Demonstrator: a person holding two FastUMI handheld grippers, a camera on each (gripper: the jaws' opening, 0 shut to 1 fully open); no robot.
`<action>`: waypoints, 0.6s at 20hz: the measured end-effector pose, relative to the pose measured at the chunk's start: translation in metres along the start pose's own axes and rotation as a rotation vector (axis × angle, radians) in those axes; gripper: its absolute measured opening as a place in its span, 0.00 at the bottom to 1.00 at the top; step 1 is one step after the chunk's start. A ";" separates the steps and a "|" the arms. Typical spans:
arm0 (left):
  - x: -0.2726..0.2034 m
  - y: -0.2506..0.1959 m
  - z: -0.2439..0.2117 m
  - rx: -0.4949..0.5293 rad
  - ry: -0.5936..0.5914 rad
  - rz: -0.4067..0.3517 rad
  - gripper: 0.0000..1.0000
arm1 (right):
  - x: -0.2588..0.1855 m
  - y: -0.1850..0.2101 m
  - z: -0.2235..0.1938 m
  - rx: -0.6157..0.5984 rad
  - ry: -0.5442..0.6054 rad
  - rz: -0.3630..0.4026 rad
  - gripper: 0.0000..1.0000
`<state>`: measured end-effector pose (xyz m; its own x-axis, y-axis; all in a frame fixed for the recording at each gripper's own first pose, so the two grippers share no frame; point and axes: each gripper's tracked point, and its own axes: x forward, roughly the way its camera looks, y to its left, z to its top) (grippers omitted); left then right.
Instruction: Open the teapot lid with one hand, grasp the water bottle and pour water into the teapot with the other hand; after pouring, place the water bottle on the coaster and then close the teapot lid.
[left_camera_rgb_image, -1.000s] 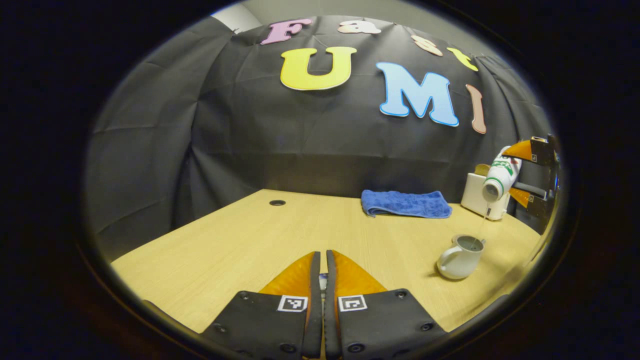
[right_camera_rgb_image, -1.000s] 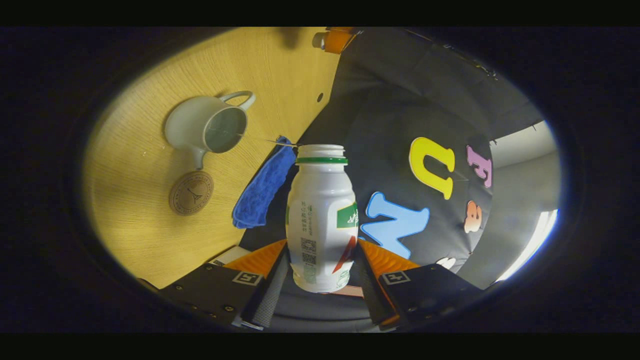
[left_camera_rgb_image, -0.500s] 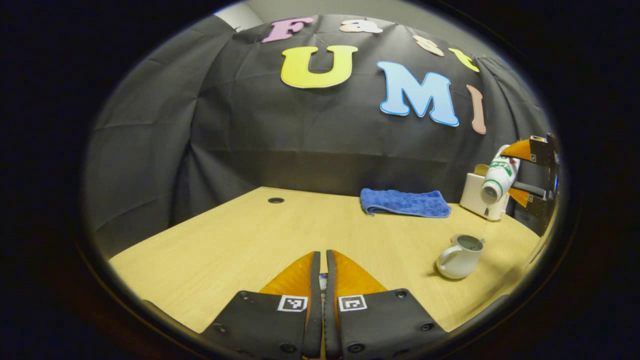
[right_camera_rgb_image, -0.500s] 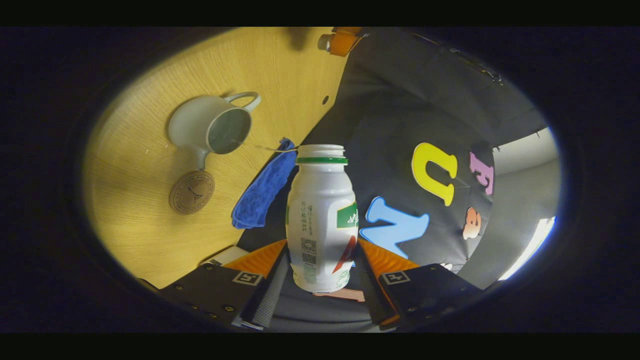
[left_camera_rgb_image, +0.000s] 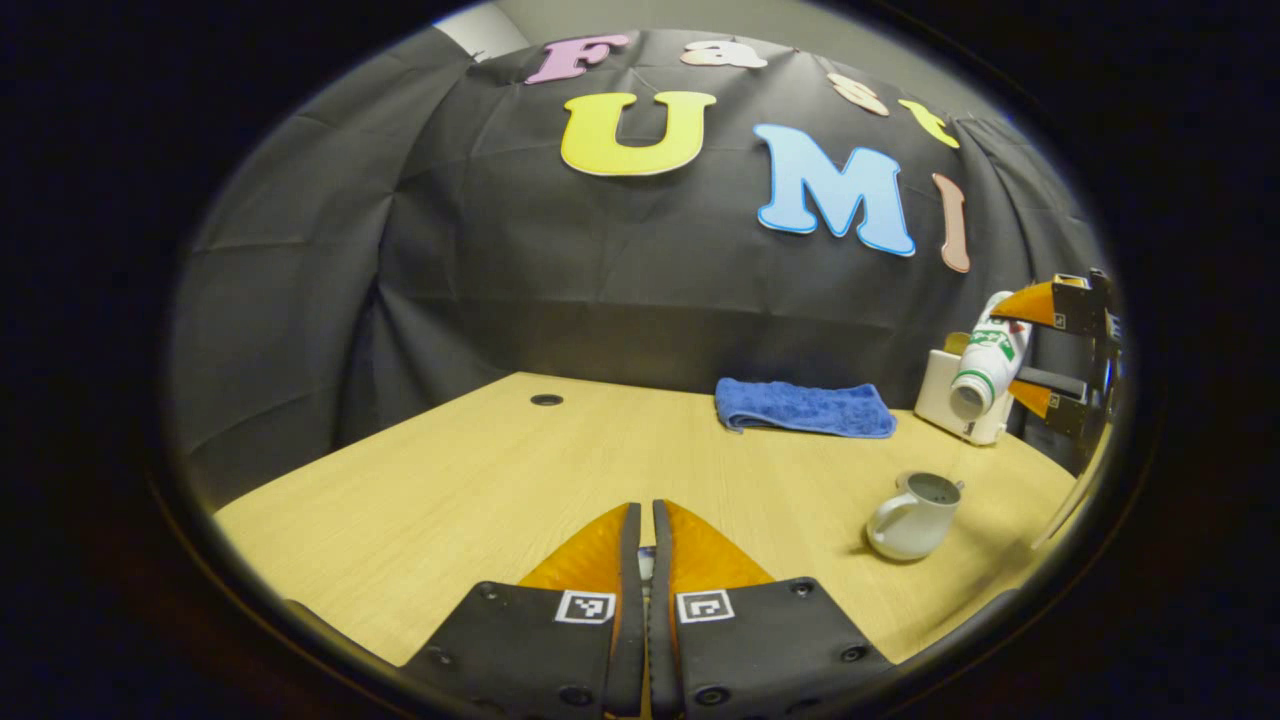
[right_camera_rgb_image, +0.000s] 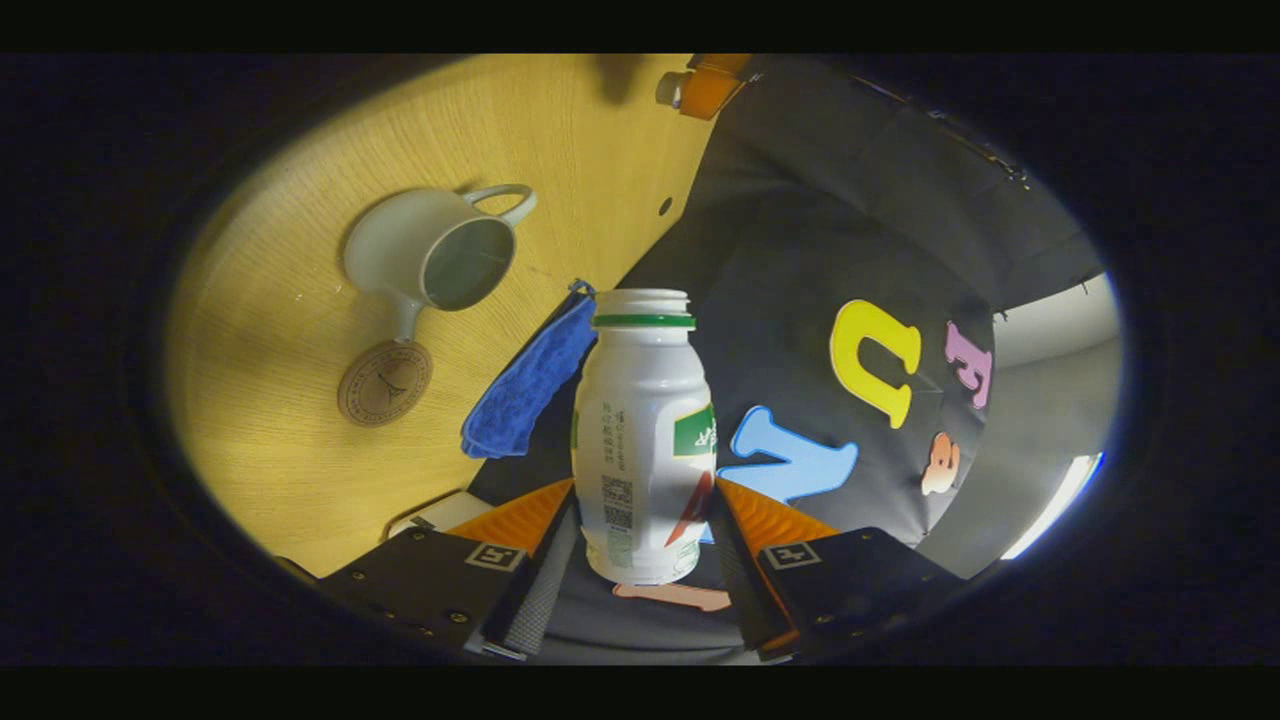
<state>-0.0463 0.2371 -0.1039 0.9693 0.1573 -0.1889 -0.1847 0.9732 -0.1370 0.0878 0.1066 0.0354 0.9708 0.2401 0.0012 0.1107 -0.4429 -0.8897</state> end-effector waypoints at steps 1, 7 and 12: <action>0.000 0.000 -0.001 -0.001 0.000 -0.003 0.12 | 0.000 0.000 0.000 -0.005 -0.001 0.002 0.71; 0.001 -0.001 -0.004 0.002 0.006 -0.007 0.12 | 0.004 -0.002 -0.001 -0.044 0.000 -0.003 0.71; 0.000 -0.001 -0.003 -0.001 0.003 -0.007 0.12 | 0.005 -0.004 -0.001 -0.096 -0.006 -0.002 0.71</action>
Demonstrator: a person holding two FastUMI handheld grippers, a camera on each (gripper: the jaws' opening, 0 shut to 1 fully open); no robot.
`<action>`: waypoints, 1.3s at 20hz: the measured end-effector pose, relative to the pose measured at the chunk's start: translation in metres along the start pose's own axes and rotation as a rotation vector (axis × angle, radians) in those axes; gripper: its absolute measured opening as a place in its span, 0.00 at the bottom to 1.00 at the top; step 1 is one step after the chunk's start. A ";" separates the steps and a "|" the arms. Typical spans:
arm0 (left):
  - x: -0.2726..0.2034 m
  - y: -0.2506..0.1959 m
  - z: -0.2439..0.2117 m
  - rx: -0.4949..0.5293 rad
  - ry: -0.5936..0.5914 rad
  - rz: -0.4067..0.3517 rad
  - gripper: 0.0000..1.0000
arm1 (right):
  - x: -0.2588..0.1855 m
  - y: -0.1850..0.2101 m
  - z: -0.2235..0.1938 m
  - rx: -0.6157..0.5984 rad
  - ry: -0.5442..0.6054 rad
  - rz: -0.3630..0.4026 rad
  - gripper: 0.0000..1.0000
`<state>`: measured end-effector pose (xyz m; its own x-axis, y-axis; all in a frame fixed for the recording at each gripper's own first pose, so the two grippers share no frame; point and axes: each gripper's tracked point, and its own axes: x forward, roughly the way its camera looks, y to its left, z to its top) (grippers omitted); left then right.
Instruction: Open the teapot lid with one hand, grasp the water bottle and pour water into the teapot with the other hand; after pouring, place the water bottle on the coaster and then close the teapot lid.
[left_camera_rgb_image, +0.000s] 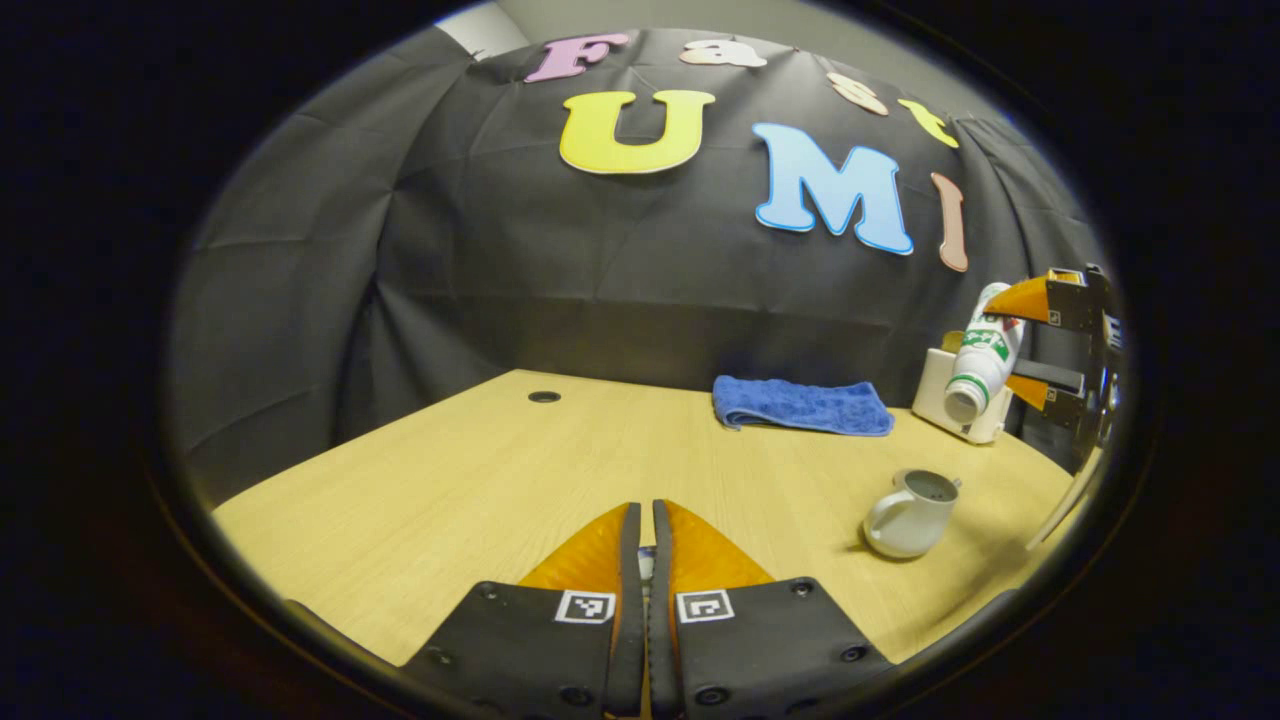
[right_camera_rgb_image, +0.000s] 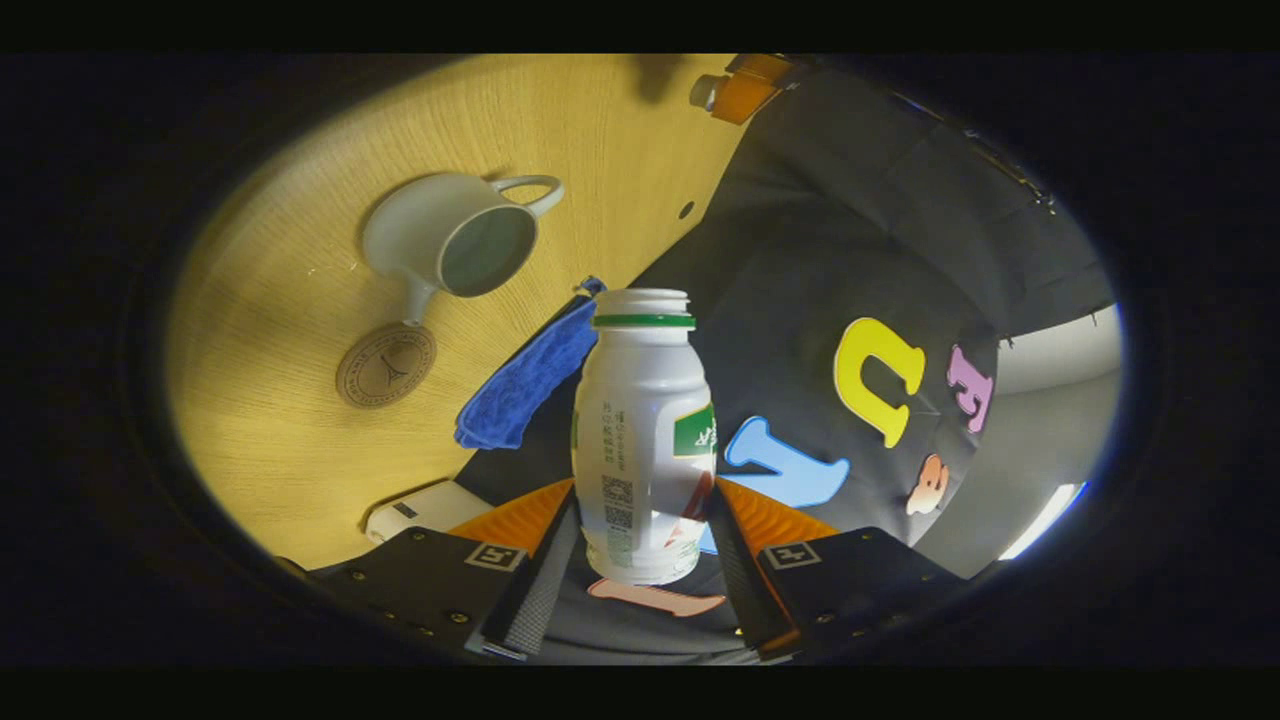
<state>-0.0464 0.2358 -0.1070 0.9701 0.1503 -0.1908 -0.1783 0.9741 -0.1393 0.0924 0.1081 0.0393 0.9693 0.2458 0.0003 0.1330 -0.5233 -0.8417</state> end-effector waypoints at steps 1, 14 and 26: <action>0.001 0.000 0.000 0.002 0.001 -0.001 0.12 | 0.000 0.000 0.000 -0.003 0.001 -0.003 0.71; -0.011 -0.033 0.033 0.023 -0.063 -0.055 0.12 | -0.014 0.070 0.010 0.570 0.069 0.119 0.71; -0.015 -0.121 0.075 -0.039 -0.133 -0.226 0.12 | -0.030 0.107 0.069 1.465 0.044 0.371 0.72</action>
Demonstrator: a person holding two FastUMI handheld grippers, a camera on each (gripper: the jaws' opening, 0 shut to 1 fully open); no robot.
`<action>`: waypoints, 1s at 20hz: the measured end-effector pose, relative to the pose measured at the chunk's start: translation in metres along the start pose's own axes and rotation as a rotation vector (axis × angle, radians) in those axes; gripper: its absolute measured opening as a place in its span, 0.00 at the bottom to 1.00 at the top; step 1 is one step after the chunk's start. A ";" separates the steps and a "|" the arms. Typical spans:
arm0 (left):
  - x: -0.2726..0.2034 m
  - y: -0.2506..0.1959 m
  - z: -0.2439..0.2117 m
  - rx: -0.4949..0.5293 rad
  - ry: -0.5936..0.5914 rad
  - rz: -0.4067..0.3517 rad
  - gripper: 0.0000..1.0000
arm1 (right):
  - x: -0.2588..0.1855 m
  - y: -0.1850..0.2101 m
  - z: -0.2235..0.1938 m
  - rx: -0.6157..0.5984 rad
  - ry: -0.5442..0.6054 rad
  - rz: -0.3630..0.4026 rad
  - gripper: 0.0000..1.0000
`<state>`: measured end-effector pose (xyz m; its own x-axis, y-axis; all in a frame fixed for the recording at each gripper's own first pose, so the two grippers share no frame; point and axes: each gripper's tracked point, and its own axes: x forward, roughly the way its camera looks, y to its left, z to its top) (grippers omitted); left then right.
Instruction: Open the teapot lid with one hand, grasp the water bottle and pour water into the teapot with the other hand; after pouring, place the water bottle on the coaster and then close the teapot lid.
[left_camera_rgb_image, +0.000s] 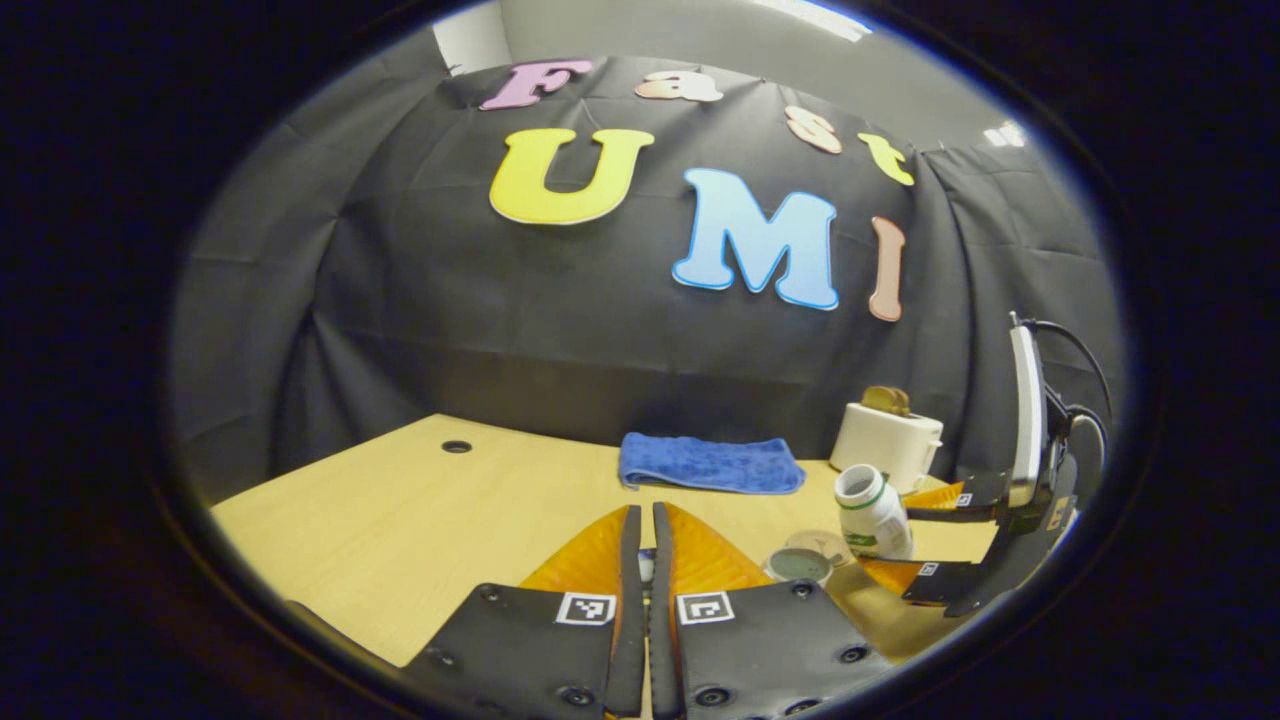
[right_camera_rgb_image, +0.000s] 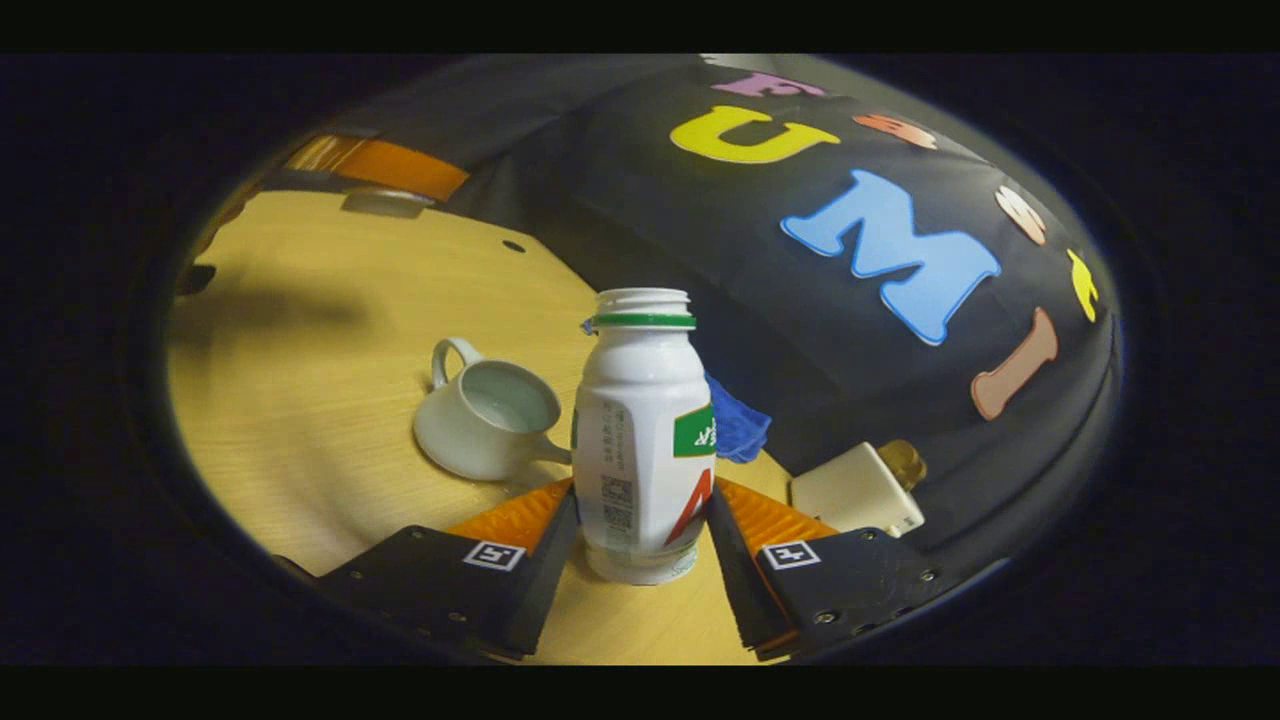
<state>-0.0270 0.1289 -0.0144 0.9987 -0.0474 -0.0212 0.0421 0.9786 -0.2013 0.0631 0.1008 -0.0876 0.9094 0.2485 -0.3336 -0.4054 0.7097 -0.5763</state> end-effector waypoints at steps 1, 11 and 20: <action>0.006 -0.013 -0.001 -0.004 -0.001 -0.027 0.12 | -0.003 -0.003 0.003 0.048 -0.009 0.009 0.72; 0.060 -0.087 -0.023 0.044 0.039 -0.128 0.12 | -0.054 -0.051 -0.001 0.421 -0.081 0.012 0.71; 0.084 -0.122 -0.052 0.111 0.088 -0.131 0.12 | -0.060 -0.072 -0.025 0.485 -0.086 -0.004 0.71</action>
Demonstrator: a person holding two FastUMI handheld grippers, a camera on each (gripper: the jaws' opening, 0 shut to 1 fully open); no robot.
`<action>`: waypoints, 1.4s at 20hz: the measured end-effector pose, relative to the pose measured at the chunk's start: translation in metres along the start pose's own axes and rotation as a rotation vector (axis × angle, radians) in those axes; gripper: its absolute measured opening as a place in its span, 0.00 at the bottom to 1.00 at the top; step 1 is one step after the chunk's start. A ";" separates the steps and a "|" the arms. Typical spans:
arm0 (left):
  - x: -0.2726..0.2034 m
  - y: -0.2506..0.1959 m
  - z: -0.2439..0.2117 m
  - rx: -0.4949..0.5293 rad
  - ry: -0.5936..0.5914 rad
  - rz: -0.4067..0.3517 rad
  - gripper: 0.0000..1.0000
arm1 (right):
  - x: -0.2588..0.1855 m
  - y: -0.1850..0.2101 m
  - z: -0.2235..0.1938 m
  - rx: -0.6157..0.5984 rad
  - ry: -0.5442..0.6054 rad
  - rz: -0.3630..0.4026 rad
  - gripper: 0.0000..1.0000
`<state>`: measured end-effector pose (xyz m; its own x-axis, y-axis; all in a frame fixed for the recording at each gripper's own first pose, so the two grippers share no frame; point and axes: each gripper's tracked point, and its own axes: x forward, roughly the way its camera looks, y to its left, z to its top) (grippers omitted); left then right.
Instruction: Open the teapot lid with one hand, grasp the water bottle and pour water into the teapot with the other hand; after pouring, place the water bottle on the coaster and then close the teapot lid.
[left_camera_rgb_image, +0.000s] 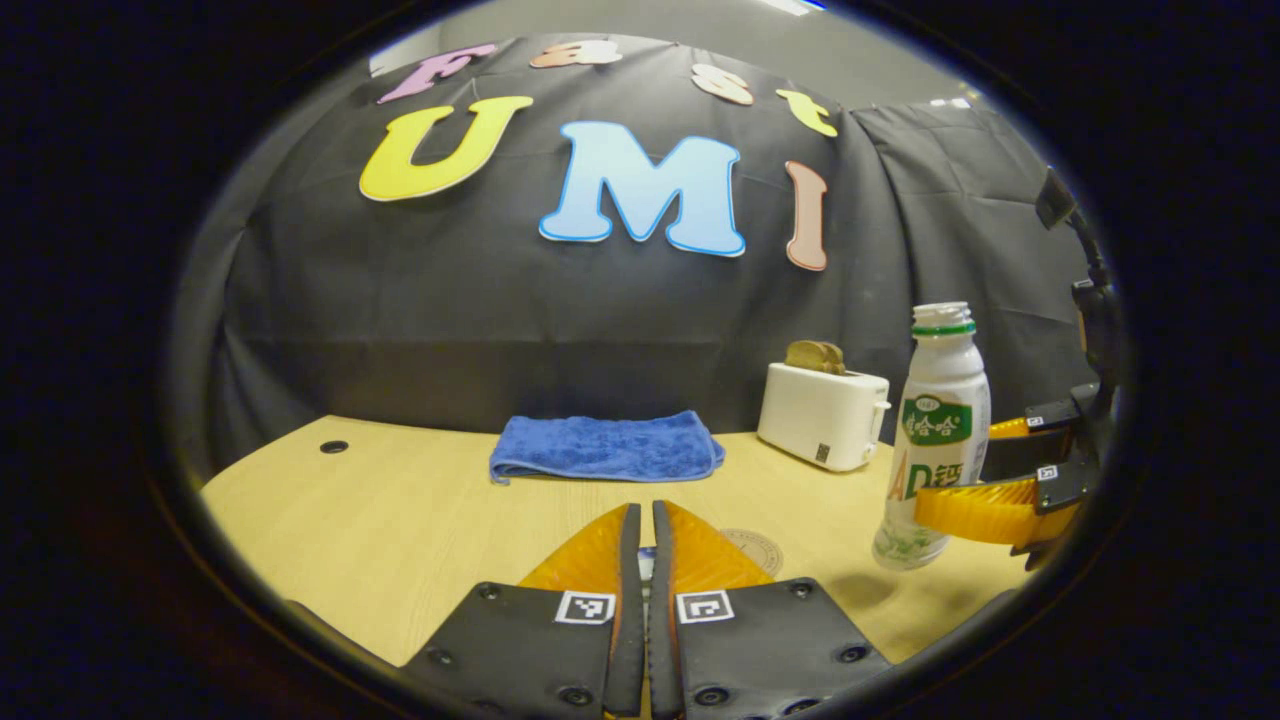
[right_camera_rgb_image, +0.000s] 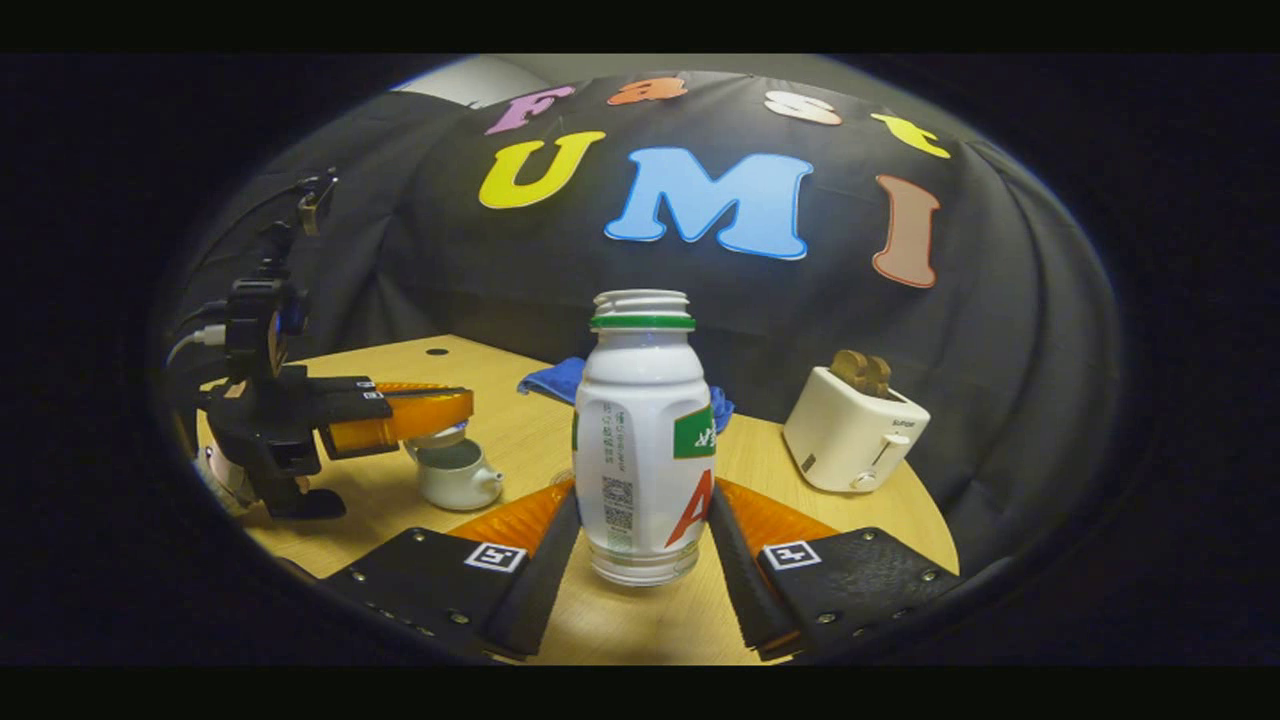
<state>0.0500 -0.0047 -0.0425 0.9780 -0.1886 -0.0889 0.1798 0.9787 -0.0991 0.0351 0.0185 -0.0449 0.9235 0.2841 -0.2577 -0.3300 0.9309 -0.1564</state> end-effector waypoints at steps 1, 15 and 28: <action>0.001 -0.003 0.000 0.008 0.002 0.002 0.09 | 0.000 -0.002 -0.001 0.005 0.001 0.001 0.71; 0.015 -0.003 -0.030 0.050 0.036 0.047 0.12 | -0.005 -0.021 -0.018 0.023 0.022 -0.018 0.71; 0.014 -0.005 -0.033 0.056 0.013 0.048 0.21 | -0.006 -0.016 -0.019 0.035 0.036 -0.009 0.71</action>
<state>0.0590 -0.0149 -0.0756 0.9842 -0.1423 -0.1052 0.1388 0.9895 -0.0393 0.0308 -0.0024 -0.0592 0.9185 0.2683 -0.2905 -0.3145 0.9410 -0.1252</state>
